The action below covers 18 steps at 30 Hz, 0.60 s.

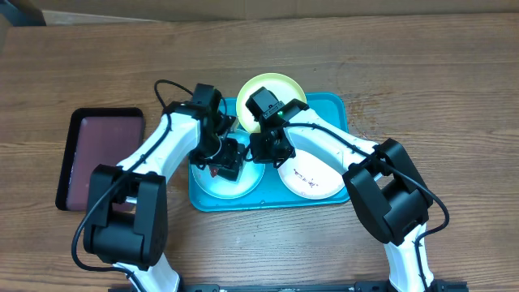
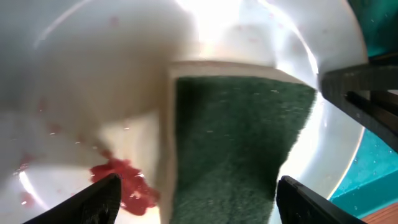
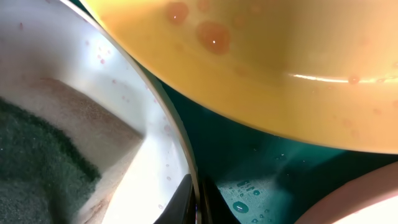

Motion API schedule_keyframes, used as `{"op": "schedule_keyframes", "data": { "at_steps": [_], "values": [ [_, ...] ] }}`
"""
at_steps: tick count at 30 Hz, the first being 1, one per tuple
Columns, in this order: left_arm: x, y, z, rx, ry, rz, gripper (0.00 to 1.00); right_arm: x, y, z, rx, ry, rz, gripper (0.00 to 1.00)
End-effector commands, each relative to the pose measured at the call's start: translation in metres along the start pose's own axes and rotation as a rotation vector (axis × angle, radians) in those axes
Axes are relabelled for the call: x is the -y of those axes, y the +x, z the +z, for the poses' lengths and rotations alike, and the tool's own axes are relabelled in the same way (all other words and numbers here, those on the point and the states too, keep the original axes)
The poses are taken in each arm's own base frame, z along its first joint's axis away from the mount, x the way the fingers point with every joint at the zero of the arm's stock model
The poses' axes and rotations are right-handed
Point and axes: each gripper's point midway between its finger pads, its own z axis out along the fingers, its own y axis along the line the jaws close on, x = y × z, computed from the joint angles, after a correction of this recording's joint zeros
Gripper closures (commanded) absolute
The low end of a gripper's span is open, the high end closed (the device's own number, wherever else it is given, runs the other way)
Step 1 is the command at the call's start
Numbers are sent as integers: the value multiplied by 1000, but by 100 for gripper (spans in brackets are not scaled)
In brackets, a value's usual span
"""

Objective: Clean dirty plates on tray and stack at the side
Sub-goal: 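Scrub the light-blue plate with the sponge in the left gripper, then keep scrubbing the plate's stain with the left gripper's sponge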

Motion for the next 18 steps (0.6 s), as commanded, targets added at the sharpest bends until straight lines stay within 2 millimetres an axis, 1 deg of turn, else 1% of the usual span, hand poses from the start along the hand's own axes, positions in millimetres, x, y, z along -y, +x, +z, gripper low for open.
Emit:
{"op": "schedule_keyframes", "data": {
  "at_steps": [1,6,18],
  "values": [
    [0,5,8,-29,32,9,19,1,4,5,-15,8,-5,96],
    [10,5,10,-31,35,58,19,0,3,5,-9,5,-6,96],
    [12,3,12,-23,14,73,20,1,3,5,-10,5,-6,96]
  ]
}}
